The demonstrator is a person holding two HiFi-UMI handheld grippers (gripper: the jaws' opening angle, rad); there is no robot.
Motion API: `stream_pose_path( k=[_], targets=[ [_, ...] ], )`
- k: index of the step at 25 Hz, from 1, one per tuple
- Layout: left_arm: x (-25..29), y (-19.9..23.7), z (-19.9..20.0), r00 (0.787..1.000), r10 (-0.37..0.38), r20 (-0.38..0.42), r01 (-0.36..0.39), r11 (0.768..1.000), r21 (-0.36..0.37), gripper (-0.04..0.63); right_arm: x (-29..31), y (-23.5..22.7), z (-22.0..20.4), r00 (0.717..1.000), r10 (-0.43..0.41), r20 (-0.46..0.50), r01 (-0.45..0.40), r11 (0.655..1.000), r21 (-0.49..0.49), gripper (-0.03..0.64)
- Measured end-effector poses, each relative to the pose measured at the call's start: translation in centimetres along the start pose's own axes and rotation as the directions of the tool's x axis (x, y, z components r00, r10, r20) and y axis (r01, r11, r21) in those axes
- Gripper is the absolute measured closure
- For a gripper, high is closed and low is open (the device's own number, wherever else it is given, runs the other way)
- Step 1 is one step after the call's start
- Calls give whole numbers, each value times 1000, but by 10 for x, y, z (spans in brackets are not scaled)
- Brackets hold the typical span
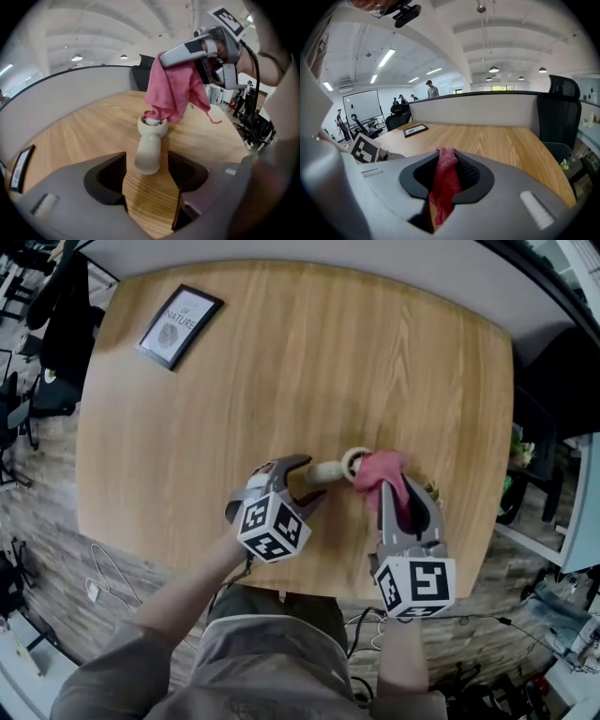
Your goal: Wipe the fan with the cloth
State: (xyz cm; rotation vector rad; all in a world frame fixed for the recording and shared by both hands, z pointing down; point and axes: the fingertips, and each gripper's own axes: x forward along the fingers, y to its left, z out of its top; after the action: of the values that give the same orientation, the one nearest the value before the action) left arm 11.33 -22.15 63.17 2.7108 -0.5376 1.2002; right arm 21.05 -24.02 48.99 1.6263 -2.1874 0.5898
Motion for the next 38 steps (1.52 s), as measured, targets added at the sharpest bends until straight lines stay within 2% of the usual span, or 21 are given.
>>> stream_pose_path(
  k=[3, 8, 14, 17, 21, 27, 30, 34, 38],
  targets=[
    [12, -1, -7, 1000, -6, -7, 6, 1000, -18, 319, 4, 0, -6, 1000, 8, -4, -8, 1000, 14, 548],
    [18, 0, -10, 1000, -6, 0, 6, 999, -31, 390, 14, 3, -12, 999, 29, -28, -29, 1000, -8, 548],
    [19, -3, -10, 999, -24, 24, 24, 999, -27, 394, 41, 26, -41, 983, 130, -128, -136, 990, -33, 548],
    [18, -2, -11, 999, -26, 31, 27, 999, -29, 396, 56, 53, -50, 963, 217, -158, -223, 974, -24, 548],
    [18, -2, -11, 999, -23, 38, 24, 999, -27, 396, 68, 85, -64, 919, 332, -213, -338, 941, 8, 548],
    [20, -4, -11, 999, -24, 37, 25, 999, -22, 397, 78, 107, -90, 856, 440, -272, -433, 897, 89, 548],
    [20, -4, -11, 999, -31, 36, 31, 999, -22, 397, 80, 107, -94, 847, 452, -279, -441, 891, 106, 548],
    [21, -4, -10, 999, -35, 34, 36, 999, -23, 399, 82, 100, -95, 842, 444, -306, -443, 893, 77, 548],
    [21, -5, -11, 999, -43, 33, 43, 999, -22, 402, 79, 75, -92, 884, 340, -321, -356, 934, 7, 548]
  ],
)
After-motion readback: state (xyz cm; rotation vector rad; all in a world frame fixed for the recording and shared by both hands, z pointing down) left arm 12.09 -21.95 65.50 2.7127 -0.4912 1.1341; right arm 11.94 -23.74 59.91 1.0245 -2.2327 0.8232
